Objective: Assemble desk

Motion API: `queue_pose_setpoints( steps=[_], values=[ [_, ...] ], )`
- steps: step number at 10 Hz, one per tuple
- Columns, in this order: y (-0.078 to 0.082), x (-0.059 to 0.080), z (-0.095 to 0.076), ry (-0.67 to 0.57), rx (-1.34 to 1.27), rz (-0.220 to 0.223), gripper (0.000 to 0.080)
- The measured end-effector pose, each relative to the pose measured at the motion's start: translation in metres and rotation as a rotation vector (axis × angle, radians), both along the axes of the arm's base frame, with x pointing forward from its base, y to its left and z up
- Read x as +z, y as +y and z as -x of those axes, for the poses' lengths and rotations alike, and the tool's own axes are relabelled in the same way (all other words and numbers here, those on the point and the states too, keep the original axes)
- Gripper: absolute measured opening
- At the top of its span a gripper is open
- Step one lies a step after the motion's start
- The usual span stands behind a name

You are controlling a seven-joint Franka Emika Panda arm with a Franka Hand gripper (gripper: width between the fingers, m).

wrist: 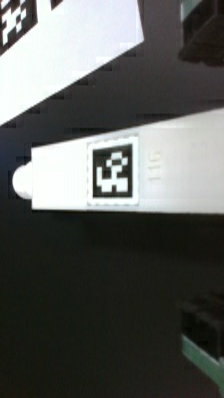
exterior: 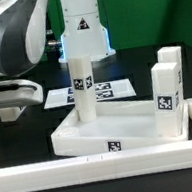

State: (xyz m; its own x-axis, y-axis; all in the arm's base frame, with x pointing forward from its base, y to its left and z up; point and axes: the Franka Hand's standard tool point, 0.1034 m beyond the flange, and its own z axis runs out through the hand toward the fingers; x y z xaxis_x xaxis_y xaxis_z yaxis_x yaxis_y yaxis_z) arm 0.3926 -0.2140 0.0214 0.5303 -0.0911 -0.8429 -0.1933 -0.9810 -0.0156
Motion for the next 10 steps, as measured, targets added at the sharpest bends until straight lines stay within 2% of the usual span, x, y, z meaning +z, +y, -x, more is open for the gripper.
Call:
queue_pose_setpoints(
  steps=[4, 5, 7, 10],
  values=[
    [0.0012, -0.0097, 0.0026, 0.003, 0.007, 0.001, 0.0649],
    [0.0015, -0.0111, 0.0023, 0.001, 0.009, 0.001, 0.062],
    [0.0013, -0.0128, 0.001, -0.005, 0.013, 0.003, 0.0337],
    [0.002, -0.0126, 0.0, -0.007, 0.015, 0.003, 0.029]
  ],
)
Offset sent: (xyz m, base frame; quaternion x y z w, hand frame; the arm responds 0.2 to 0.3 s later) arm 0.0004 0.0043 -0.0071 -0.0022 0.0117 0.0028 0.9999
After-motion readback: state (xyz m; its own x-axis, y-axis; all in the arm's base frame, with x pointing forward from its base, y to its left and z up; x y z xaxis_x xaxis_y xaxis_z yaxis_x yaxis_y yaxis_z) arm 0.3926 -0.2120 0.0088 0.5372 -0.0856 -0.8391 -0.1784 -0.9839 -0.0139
